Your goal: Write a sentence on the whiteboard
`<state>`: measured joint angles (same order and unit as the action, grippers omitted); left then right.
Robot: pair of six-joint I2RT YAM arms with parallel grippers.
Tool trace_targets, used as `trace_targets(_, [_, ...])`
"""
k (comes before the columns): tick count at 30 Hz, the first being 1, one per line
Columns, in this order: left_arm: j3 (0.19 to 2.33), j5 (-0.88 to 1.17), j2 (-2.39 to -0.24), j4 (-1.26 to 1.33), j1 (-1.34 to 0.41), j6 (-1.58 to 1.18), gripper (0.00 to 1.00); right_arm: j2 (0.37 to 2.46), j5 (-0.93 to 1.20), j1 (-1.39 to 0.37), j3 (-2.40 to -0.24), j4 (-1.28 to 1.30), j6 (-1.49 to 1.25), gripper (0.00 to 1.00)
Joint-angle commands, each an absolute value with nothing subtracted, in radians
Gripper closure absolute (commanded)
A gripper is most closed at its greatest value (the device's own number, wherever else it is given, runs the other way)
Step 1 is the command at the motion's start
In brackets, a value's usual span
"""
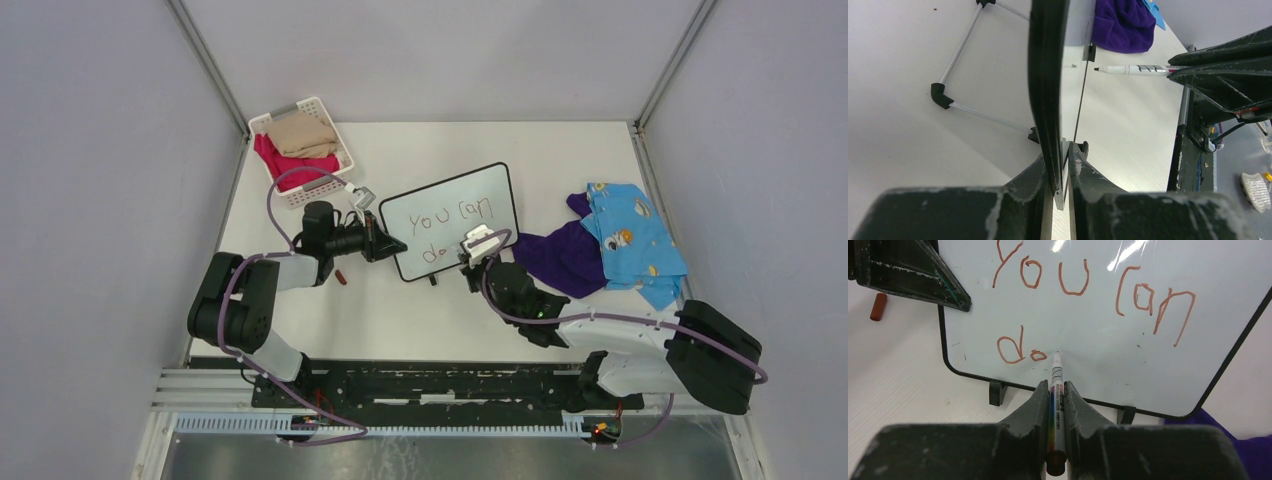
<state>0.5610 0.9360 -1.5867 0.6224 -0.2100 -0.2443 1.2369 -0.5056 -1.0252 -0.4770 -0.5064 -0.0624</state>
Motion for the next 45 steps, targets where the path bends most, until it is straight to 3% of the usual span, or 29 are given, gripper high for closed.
trace_targets(1, [0.559,0.865,-1.608,0.534,-0.225,-0.147,0.98,1.193,-0.528,-0.996,-0.475,-0.548,-0.058,1.00])
trace_targets(19, [0.561,0.861,-1.607,0.525,-0.232,-0.142,0.98,1.249,-0.460,-0.919,-0.517,-0.547,-0.073,1.00])
trace_targets(45, [0.566,0.855,-1.611,0.517,-0.233,-0.140,0.98,1.136,-0.538,-0.916,-0.400,-0.527,-0.111,1.00])
